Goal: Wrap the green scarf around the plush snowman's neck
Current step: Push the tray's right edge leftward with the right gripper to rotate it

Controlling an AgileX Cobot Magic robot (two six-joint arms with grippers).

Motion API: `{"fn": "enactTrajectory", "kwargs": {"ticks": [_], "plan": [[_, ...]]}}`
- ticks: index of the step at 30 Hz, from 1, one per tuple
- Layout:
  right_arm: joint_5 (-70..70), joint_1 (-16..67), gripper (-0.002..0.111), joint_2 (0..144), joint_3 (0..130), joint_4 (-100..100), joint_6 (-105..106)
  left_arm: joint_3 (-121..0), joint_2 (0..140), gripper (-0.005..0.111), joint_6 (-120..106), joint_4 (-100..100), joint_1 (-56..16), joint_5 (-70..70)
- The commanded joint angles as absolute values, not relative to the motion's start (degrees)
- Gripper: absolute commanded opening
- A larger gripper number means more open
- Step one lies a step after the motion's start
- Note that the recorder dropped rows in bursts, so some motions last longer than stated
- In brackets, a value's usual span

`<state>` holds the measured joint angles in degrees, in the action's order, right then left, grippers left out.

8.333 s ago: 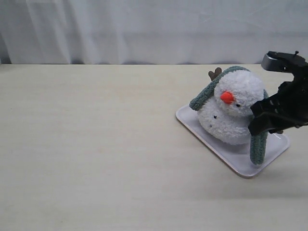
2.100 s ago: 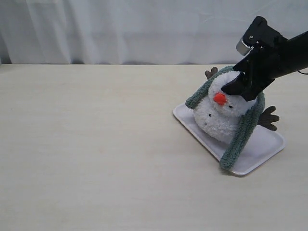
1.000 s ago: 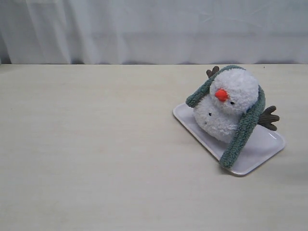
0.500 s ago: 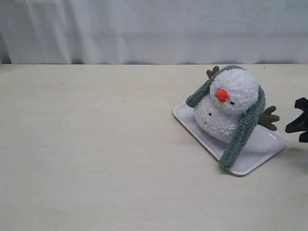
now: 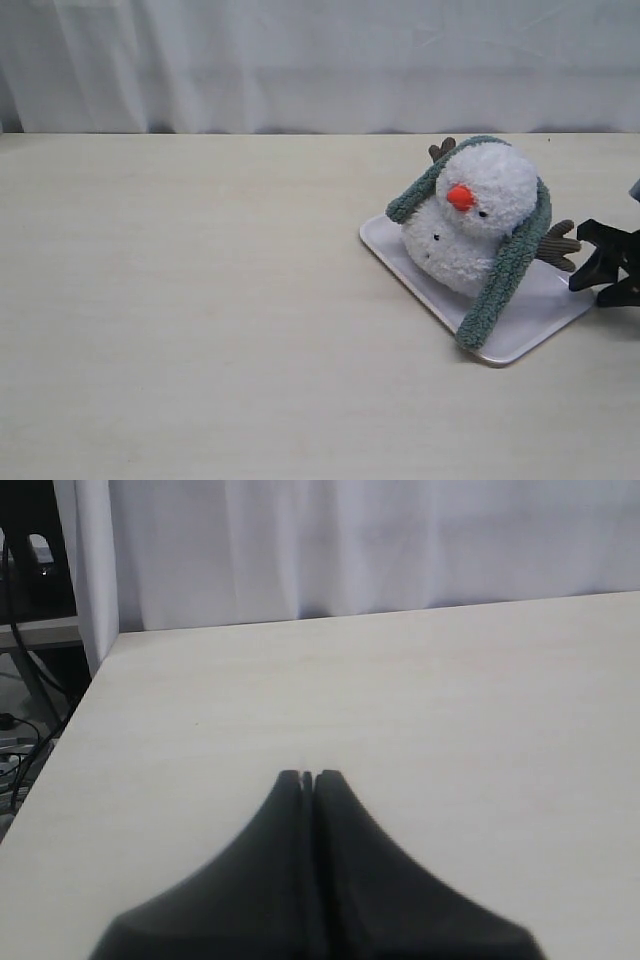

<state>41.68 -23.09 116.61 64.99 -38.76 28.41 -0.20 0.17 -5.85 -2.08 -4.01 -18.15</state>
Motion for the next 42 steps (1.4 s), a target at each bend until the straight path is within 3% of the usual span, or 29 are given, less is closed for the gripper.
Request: {"fn": "enactTrajectory", "kwargs": {"ticks": [1,8,11,30,42], "plan": [[39.98,-22.48,0.037,118.64,66.21,-37.07,27.72,0.00,0.00,0.000,-5.98,-2.23,-3.98,-17.76],[43.09,-22.48,0.010,121.45,68.62,-38.89,33.07,0.00,0.00,0.000,-5.98,-2.23,-3.98,-17.76],[43.53,-22.22,0.004,122.14,70.02,-38.94,35.66,0.00,0.00,0.000,-5.98,-2.23,-3.98,-17.76],[35.62,-11.79,0.004,122.14,72.57,-34.85,60.83,0.00,0.00,0.000,-5.98,-2.23,-3.98,-17.76],[25.33,-10.47,0.008,121.18,72.96,-34.70,71.24,0.00,0.00,0.000,-5.98,-2.23,-3.98,-17.76]]}}
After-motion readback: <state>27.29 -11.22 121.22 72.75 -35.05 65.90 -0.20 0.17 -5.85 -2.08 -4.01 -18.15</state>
